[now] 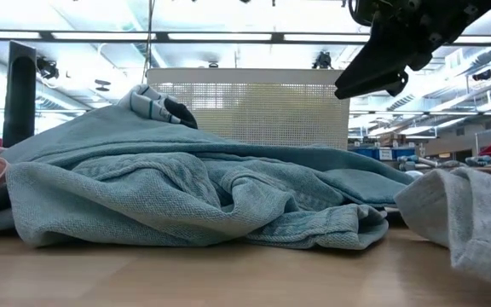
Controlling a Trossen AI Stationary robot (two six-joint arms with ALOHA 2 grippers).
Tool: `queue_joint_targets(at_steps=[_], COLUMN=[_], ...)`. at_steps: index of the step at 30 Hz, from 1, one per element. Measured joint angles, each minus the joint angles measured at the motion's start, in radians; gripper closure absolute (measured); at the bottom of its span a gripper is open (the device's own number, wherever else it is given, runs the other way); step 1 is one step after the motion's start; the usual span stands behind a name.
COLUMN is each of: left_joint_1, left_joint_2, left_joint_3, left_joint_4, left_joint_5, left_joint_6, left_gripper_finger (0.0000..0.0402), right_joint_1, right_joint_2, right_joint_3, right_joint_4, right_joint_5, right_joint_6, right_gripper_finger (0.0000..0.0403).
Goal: Sort clothes
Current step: Put the yellow cloth into the white laundry bin, then put the red striped sock into the white laundry bin
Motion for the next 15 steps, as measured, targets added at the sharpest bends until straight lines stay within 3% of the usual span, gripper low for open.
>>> queue_joint_targets(at_steps=[9, 15], left_joint_1=[-0.143, -0.191], left_joint_2=[-0.439, -0.733], left_joint_3=[-0.650, -0.994], left_joint_4=[0.408, 0.603], left_joint_5=[0.025, 0.071], left_joint_6=[-0.053, -0.011], left_gripper_finger=[0.0401, 0.0401], right_joint_1=[0.000, -0.003], right_joint_2=[0.000, 0.010], right_joint_3=[0.000, 0.000], right_joint_4=[0.003, 0.044], right_joint_5=[-0.001, -0.018], right_joint_6=[0.008, -0.010], right_gripper_finger=[0.0277, 0.0277])
